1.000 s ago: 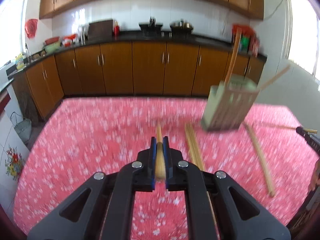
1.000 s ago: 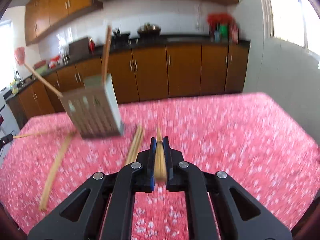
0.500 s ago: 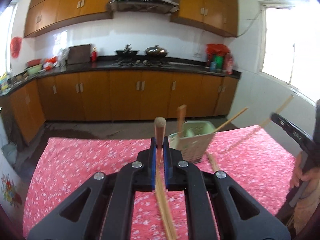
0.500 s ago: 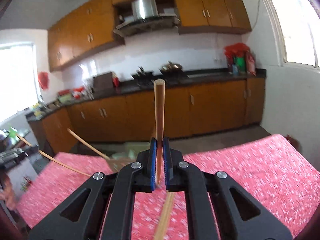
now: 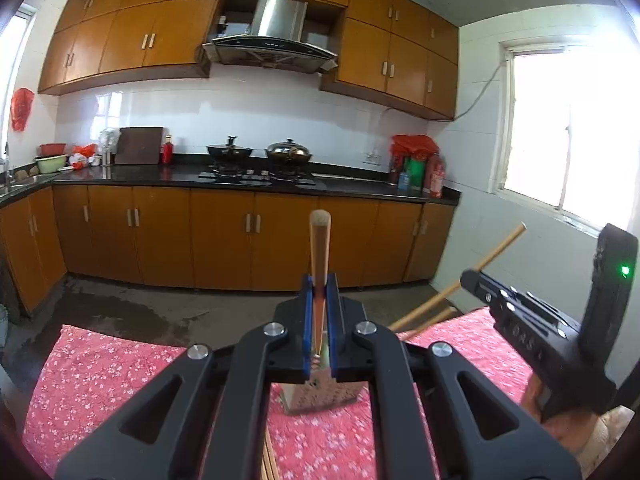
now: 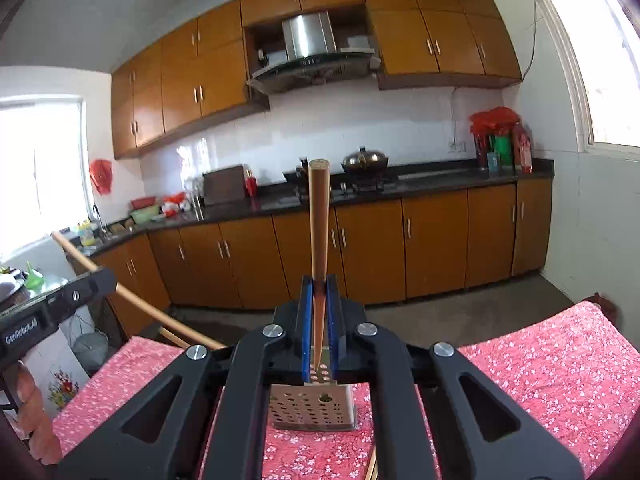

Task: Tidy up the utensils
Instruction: 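Drop the chopsticks into the holder and open both grippers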

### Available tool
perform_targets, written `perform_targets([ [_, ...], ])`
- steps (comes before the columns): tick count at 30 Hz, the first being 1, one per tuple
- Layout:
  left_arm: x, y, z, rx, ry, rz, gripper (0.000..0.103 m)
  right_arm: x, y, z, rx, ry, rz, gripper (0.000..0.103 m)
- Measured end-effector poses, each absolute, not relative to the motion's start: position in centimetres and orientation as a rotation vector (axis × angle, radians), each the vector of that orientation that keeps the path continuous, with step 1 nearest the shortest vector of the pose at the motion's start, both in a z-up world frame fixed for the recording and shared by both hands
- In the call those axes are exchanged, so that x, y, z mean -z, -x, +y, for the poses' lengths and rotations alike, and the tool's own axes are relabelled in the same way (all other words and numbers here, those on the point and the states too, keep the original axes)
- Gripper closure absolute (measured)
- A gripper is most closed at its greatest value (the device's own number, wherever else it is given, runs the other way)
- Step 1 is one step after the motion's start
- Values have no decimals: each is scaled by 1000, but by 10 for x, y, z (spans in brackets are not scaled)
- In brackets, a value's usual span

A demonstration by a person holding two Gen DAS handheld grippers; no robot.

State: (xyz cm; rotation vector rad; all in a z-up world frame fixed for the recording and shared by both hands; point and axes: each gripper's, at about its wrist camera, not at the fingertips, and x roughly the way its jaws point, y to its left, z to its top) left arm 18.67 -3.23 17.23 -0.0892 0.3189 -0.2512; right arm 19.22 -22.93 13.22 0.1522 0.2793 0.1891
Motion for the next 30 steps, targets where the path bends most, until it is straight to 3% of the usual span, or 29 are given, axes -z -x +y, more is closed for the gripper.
perform_targets([
  [10,-128,-231,-40,223,102,422,93,-104,-210,-222,-178,-139,373,92],
  [13,-130,-222,-27,223,127,407,84,-111,-202,-224,-167,-136,346,79],
  [20,-143,-179,14,185,178,346,77,-114,-167,-265,-58,-186,298,79],
  [25,-106,-156,43,72,109,403,73,-48,-174,-295,13,-227,515,79],
  [30,-32,-165,60,14,69,608,73,46,-186,-291,-72,-277,830,85],
])
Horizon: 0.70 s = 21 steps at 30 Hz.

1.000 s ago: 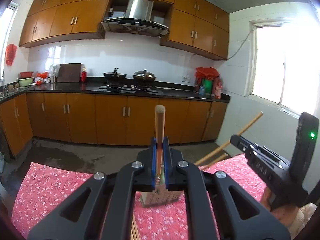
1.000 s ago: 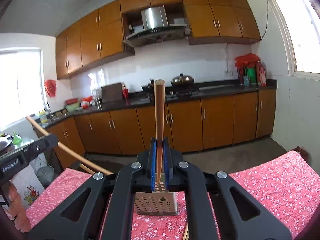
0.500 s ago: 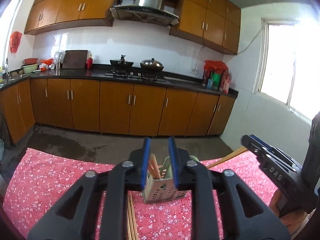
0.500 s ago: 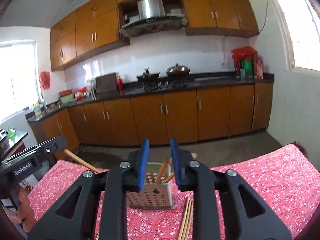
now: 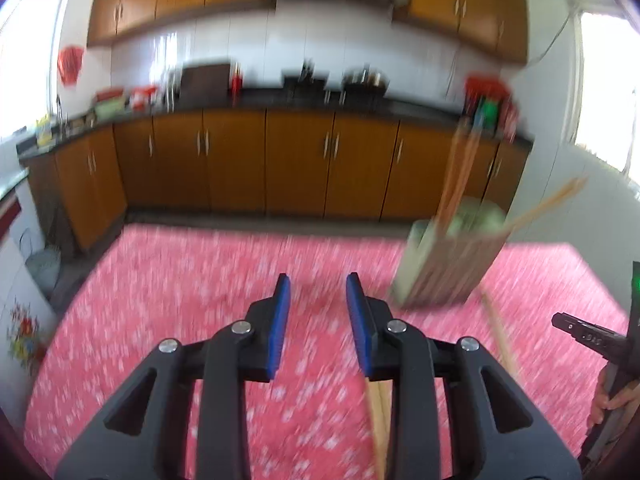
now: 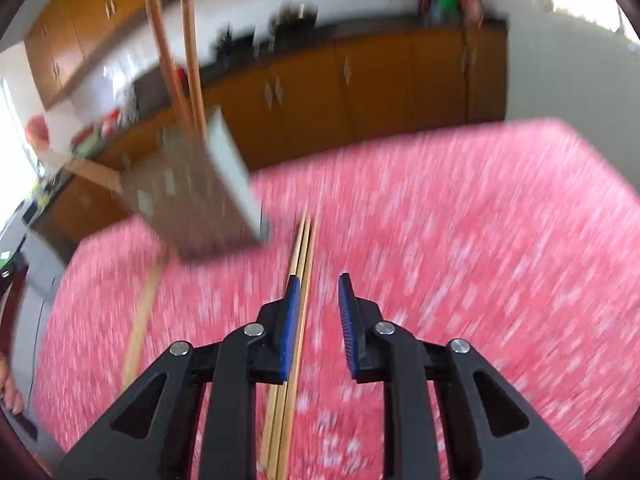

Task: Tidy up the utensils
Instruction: 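Drop the chopsticks into the holder and open both grippers, then grasp a chopstick with the right gripper while the left gripper grasps another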

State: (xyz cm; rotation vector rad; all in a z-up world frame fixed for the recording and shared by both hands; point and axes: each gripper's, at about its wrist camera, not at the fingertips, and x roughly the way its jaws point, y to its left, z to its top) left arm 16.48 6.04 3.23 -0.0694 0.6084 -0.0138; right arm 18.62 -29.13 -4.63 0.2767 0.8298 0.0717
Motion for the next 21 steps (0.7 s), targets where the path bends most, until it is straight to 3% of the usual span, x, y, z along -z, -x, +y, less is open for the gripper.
perform_targets([
  [8,46,-165,58,94,119,823,73,94,-179,-254,-134,-178,944,88],
  [21,72,-164,23,182,86,912,79,98,-185,-251,-33,-68,935,95],
])
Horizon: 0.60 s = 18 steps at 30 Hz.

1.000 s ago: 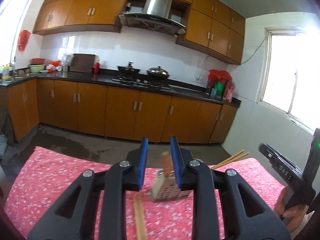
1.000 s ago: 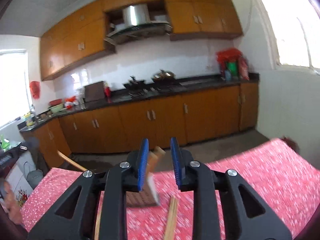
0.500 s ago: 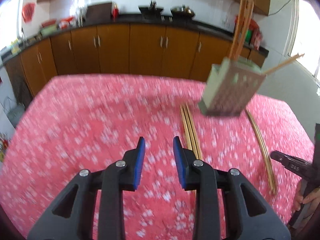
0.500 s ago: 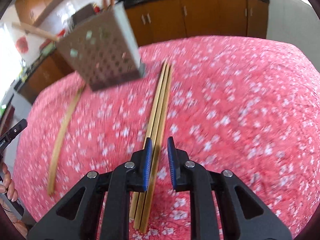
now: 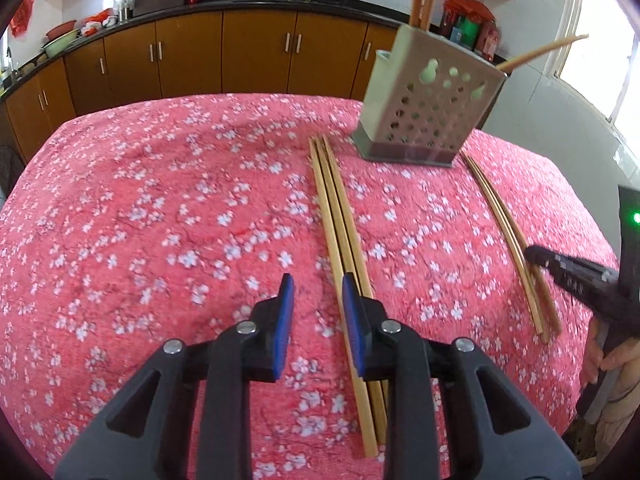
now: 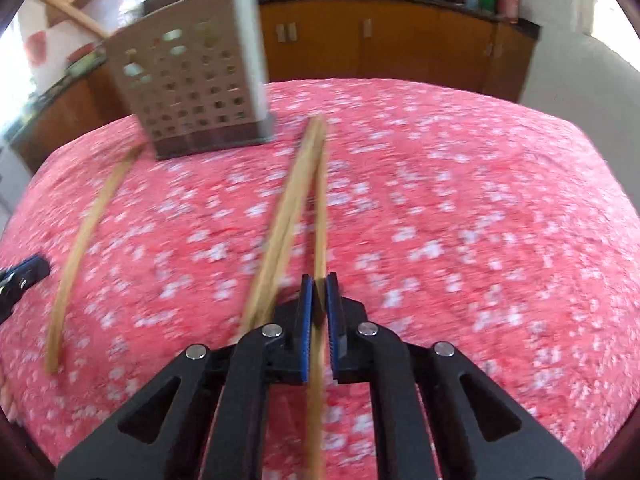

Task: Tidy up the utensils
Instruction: 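Grasp a chopstick with the right gripper while the left gripper grasps another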

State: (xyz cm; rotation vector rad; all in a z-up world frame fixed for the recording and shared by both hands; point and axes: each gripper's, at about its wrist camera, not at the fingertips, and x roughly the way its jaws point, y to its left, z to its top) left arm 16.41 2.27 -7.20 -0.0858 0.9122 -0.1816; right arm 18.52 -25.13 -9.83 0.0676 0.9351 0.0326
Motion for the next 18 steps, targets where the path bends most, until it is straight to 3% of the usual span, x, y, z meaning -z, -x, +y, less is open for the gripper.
perform_targets([
  [18,86,-167,4,125,-45,947,94,100,-172,-257,-58,-58,912,95],
])
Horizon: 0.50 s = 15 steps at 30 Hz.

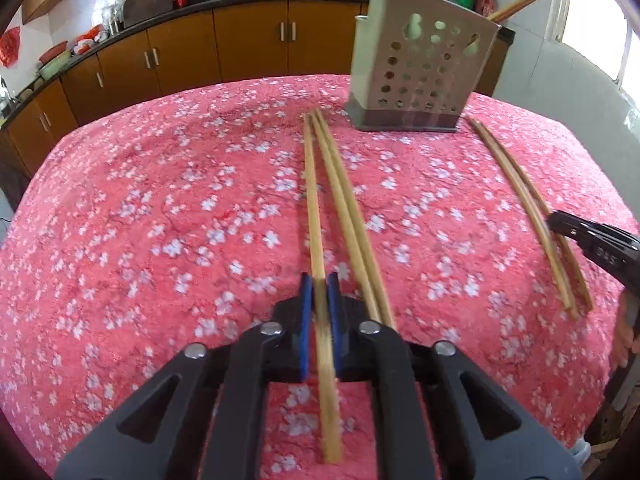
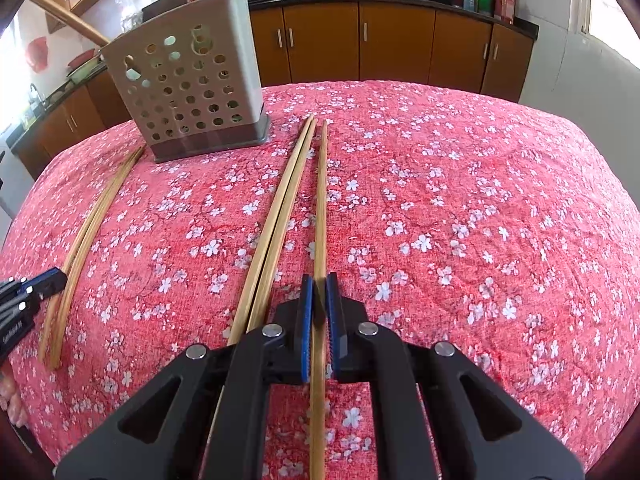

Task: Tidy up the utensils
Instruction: 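Grasp a chopstick with the right gripper while the left gripper grasps another, then hold the grasped chopsticks against the table with both grippers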

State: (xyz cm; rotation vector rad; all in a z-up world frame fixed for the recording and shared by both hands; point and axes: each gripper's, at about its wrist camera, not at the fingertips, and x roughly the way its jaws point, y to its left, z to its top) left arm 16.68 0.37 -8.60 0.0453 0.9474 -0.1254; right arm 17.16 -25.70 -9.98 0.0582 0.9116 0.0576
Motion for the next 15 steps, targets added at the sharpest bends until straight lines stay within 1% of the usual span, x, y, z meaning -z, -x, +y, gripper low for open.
perform_targets([
  [8,86,-203,58,-34,50,938,93,100,-188,-270,16,-61,883,95],
  [15,86,-199,64,-43,44,906,92,100,-192,-273,25,-57,875,95],
])
